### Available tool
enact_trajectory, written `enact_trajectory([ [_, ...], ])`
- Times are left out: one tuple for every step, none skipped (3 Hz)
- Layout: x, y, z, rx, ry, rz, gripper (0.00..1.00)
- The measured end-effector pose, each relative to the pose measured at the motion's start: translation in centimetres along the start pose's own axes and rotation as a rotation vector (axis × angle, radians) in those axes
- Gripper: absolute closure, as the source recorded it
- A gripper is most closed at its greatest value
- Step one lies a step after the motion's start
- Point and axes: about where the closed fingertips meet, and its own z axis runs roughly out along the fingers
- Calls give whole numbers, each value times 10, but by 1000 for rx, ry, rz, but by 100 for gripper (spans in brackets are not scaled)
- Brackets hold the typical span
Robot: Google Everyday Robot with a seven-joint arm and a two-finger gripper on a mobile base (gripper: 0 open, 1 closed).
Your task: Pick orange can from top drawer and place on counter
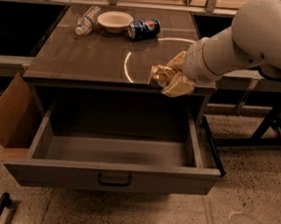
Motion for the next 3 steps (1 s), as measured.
enact_trajectory([
  [-4, -32, -7, 42, 15, 46, 100],
  [-3, -61, 0, 43, 11, 149, 100],
  [-7, -85, 21, 18, -11, 234, 100],
])
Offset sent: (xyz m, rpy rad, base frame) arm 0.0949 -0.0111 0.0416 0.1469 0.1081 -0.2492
